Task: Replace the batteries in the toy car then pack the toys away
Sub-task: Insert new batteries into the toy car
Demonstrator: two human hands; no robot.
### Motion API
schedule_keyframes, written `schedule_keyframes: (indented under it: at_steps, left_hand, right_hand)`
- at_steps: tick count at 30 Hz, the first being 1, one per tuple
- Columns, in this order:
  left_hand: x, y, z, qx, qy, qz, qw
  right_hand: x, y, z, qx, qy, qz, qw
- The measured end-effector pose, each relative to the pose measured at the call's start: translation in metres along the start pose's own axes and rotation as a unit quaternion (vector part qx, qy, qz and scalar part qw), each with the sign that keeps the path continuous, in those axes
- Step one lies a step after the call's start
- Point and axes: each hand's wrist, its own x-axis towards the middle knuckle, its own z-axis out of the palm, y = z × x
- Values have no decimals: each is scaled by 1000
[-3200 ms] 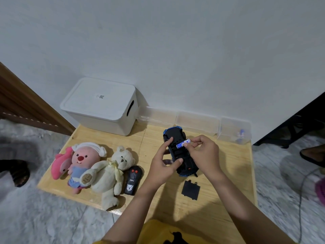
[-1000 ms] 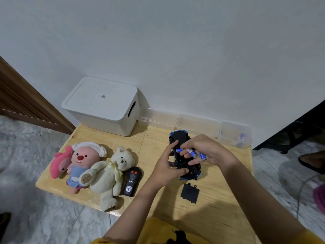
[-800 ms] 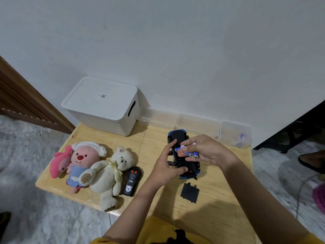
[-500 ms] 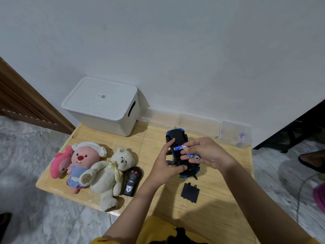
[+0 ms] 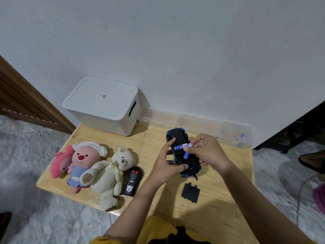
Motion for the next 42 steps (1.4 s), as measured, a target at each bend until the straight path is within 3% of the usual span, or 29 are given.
schedule_keyframes:
  at_steps: [9, 16, 24, 33, 42]
  left_hand:
    - [0, 4, 1, 8, 24, 22, 999]
    - [0, 7, -1, 8, 61, 36, 997]
    - [-3, 13, -1, 3, 82, 51, 995]
    - [-8, 18, -7, 24, 83, 69, 994]
    - [-10, 14, -10, 15, 58, 44, 997]
  right_hand:
    - [-1, 8, 12, -54, 103, -58, 992]
    - [-6, 6, 19, -223, 122, -115, 960]
    - [-3, -5, 21, -243, 124, -116, 955]
    - [-1, -12, 27, -250, 108, -121, 954]
    - [2, -17, 17, -197, -18, -121, 973]
